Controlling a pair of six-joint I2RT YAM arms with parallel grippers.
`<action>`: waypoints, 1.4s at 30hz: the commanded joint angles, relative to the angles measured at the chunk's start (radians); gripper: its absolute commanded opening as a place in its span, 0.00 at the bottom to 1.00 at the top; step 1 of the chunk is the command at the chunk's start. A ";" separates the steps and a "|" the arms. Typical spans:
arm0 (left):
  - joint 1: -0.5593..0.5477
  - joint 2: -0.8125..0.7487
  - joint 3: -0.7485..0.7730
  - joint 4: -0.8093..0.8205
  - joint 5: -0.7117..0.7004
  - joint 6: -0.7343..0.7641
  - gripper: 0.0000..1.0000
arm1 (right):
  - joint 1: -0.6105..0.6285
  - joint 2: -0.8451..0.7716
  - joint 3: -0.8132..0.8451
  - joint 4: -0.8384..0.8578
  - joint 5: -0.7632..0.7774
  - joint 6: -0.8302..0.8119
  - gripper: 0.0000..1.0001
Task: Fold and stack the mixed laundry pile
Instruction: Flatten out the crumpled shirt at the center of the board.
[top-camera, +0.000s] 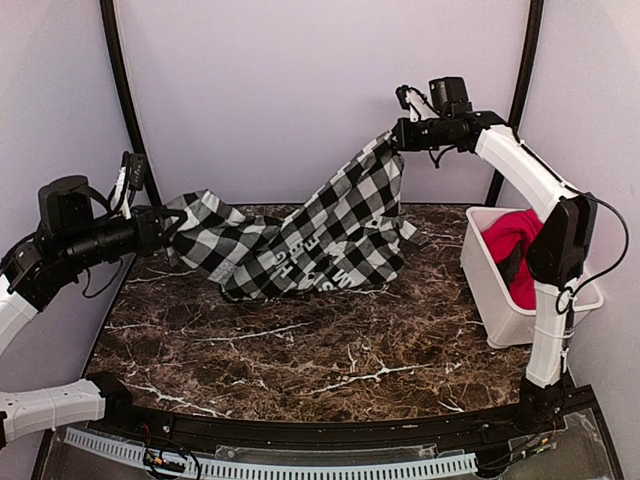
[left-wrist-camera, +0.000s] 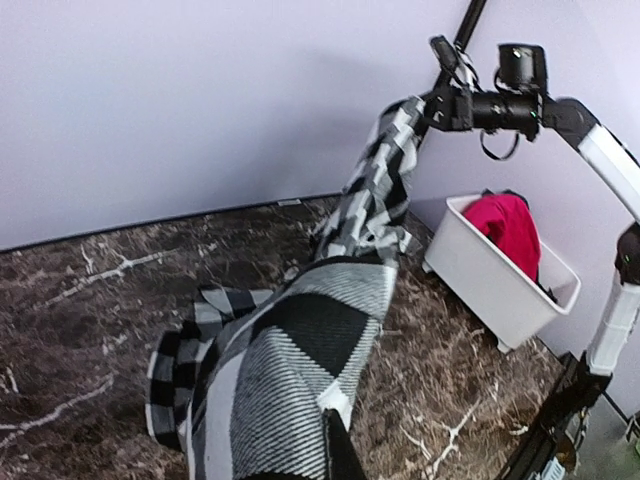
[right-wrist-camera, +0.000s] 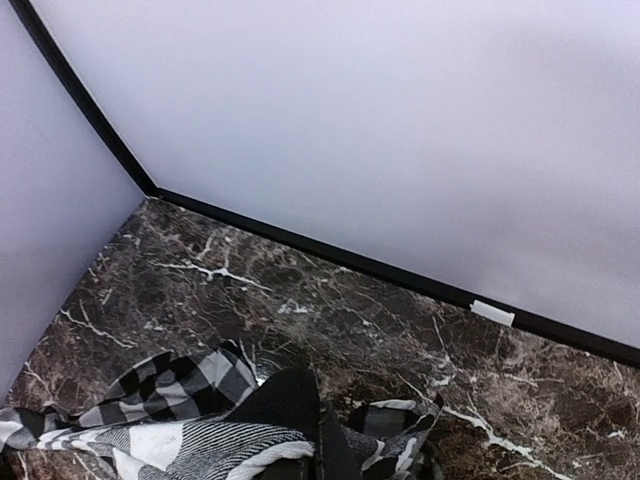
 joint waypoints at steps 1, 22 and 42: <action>-0.002 0.192 0.292 0.007 -0.228 0.073 0.00 | 0.005 -0.158 0.047 0.084 -0.066 0.004 0.00; 0.024 0.252 0.889 0.084 -0.128 0.090 0.00 | 0.061 -0.623 0.048 0.017 -0.194 -0.053 0.00; 0.397 0.639 0.789 0.117 -0.158 -0.175 0.00 | -0.002 -0.101 0.146 -0.042 0.001 -0.065 0.00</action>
